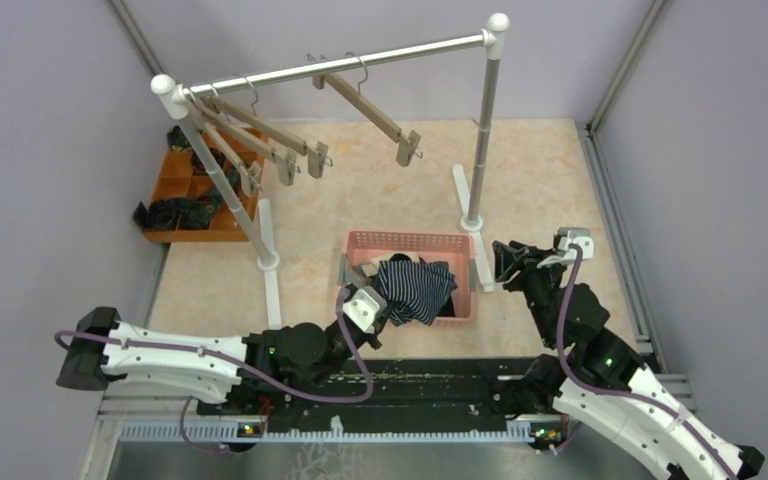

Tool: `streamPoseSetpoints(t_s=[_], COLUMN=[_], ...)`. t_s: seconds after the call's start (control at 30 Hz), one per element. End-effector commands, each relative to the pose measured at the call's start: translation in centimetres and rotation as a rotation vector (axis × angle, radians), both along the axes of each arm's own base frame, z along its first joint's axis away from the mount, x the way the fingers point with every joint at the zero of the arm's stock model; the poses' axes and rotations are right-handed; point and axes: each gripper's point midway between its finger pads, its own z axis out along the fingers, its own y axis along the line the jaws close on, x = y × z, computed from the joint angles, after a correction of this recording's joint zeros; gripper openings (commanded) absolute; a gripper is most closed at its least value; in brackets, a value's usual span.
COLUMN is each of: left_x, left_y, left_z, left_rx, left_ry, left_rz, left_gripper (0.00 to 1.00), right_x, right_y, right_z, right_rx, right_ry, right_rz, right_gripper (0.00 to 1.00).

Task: Remove the underwear clipped to the hanger
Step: Place the underwear in the bin.

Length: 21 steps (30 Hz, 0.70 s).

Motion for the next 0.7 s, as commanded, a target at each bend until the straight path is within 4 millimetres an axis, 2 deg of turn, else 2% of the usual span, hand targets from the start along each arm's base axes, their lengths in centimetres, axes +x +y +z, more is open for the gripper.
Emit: streamPoseSetpoints(t_s=[0.0,0.07,0.13,0.27,0.4,0.53,0.67], left_x=[2.4,3.7,5.4,8.1,10.6,10.5,10.0], left_y=[2.4,3.4,3.6,0.3,-1.4,-3.7,-5.0], left_z=[3.9,3.8,3.1,0.3,-1.6,-2.4,-3.4], left_rx=[-0.104,-0.122,-0.112,-0.074,-0.045,-0.030,-0.015], left_ry=[-0.173,-0.213,-0.223,-0.120,-0.116,-0.066,-0.024], left_rz=[0.155,0.224,0.273,0.207,0.208,0.143,0.092], left_gripper=[0.00,0.00,0.00,0.00,0.00,0.00,0.00], right_x=[0.2,0.2,0.2,0.2,0.0,-0.1,-0.1], right_y=[-0.1,0.1,0.3,0.5,0.2,-0.1,-0.2], right_z=[1.7,1.7,1.8,2.2,2.5,2.6,2.5], right_rx=[0.040,0.045,0.048,0.046,0.050,0.052,0.051], right_ry=[-0.052,-0.057,-0.061,-0.063,-0.067,-0.071,-0.071], right_rz=[-0.006,0.001,0.009,0.021,0.018,0.010,0.002], right_gripper=[0.39,0.39,0.39,0.39,0.38,0.39,0.39])
